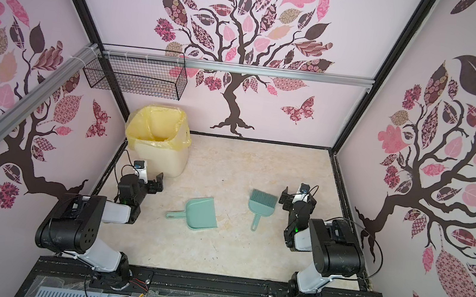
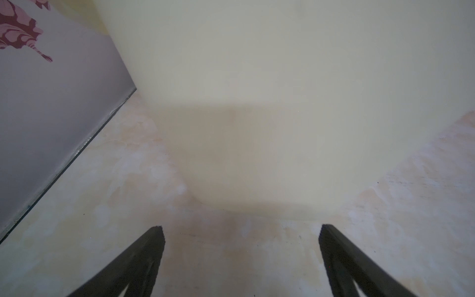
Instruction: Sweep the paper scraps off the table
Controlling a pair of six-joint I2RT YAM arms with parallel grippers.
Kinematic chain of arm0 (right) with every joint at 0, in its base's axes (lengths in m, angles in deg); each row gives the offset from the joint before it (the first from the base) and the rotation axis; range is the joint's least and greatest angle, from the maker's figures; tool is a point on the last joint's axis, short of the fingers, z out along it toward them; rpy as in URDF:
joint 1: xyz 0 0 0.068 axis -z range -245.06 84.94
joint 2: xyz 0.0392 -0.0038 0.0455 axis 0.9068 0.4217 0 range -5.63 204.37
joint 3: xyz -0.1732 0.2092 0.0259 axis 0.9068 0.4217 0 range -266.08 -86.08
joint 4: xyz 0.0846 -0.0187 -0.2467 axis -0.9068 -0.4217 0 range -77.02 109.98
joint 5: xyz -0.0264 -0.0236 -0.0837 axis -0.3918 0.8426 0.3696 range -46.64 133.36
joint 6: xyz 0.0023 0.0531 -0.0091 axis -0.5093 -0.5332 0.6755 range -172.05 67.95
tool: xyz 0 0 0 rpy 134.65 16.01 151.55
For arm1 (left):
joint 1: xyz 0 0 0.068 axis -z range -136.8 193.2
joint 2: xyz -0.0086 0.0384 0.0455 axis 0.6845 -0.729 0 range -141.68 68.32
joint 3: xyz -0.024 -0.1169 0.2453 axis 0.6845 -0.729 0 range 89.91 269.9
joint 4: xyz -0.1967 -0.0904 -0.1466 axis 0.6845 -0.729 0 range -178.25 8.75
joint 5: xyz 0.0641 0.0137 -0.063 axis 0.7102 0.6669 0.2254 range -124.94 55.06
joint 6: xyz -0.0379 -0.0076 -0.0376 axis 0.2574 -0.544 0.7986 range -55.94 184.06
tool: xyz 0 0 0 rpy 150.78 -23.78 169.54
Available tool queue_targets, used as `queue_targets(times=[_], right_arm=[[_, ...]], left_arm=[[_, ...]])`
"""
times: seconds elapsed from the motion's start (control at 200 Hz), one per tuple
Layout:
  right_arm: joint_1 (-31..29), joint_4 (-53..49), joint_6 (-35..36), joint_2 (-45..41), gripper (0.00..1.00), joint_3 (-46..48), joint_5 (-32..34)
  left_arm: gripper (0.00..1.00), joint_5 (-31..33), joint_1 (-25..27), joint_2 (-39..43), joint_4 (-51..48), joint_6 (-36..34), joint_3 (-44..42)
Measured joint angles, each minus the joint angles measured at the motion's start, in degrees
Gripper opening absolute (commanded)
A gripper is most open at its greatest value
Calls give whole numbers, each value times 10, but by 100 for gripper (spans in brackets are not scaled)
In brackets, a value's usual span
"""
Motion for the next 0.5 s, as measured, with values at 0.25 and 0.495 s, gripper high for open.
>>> queue_targets(times=[0.25,0.495], right_arm=[[0,-2,-1,0,99,0,-4],[0,-3,-1,0,100,0,-6]], left_arm=[[97,2,0,0,-4,-3,0],[97,6,2,0,-5,-6,0]])
